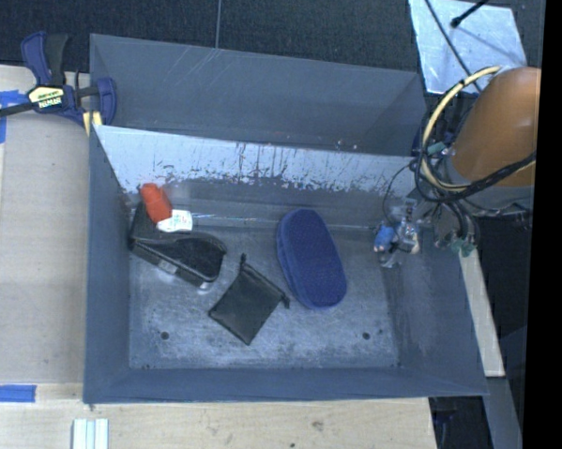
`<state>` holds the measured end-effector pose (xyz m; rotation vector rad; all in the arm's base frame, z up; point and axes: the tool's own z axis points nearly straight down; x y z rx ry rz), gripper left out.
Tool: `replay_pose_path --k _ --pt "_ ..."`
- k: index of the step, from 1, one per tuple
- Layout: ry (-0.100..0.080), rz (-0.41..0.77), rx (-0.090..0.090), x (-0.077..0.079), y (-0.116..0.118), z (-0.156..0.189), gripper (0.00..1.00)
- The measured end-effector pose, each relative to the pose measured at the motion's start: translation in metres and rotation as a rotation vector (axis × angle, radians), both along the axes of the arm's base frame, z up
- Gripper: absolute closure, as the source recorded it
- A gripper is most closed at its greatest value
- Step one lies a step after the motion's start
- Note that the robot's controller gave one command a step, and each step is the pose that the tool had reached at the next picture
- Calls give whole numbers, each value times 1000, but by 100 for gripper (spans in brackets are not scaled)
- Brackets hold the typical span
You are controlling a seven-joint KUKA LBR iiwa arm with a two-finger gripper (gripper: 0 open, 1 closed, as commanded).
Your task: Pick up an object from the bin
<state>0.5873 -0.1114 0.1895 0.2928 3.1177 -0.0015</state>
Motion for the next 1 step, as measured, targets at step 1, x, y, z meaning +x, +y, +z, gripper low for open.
replay_pose_path --k 1 --pt "1 302 -3 -11 -31 88 100"
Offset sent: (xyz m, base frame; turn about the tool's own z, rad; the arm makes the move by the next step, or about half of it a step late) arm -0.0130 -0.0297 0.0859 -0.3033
